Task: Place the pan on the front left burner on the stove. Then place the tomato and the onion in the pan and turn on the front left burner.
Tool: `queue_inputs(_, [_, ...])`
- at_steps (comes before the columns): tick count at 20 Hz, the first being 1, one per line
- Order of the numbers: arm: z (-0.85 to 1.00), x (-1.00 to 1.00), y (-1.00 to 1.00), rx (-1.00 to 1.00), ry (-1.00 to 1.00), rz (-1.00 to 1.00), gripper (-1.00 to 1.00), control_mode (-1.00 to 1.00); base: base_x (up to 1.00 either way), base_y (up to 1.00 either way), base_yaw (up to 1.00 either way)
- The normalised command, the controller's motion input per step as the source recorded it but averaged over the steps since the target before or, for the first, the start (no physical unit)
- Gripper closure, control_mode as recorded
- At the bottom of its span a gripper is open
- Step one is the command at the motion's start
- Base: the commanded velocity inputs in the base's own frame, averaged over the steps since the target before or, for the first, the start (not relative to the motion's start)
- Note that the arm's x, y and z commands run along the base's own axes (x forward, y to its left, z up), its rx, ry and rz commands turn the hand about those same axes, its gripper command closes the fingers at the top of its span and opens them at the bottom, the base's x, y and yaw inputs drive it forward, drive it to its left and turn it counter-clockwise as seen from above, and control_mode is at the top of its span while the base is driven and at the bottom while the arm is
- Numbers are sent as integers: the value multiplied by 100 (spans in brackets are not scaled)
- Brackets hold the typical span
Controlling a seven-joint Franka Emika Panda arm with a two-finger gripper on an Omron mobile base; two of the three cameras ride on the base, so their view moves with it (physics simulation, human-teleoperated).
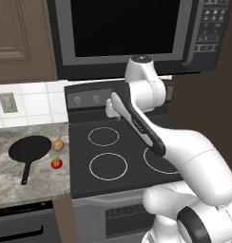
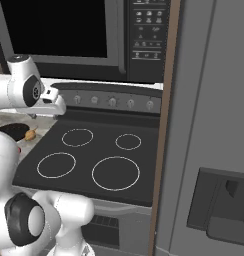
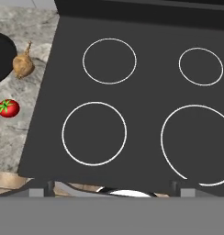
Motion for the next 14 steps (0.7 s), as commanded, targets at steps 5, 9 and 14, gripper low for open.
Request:
queue_inputs(5, [0,-5,36,-2,0,0,-100,-100,0,0,0])
queue_inputs(9, [0,-7,32,-1,0,0,-100,-100,0,0,0])
queue_inputs(14, [-1,-3,36,0,0,0,-100,-100,0,0,0])
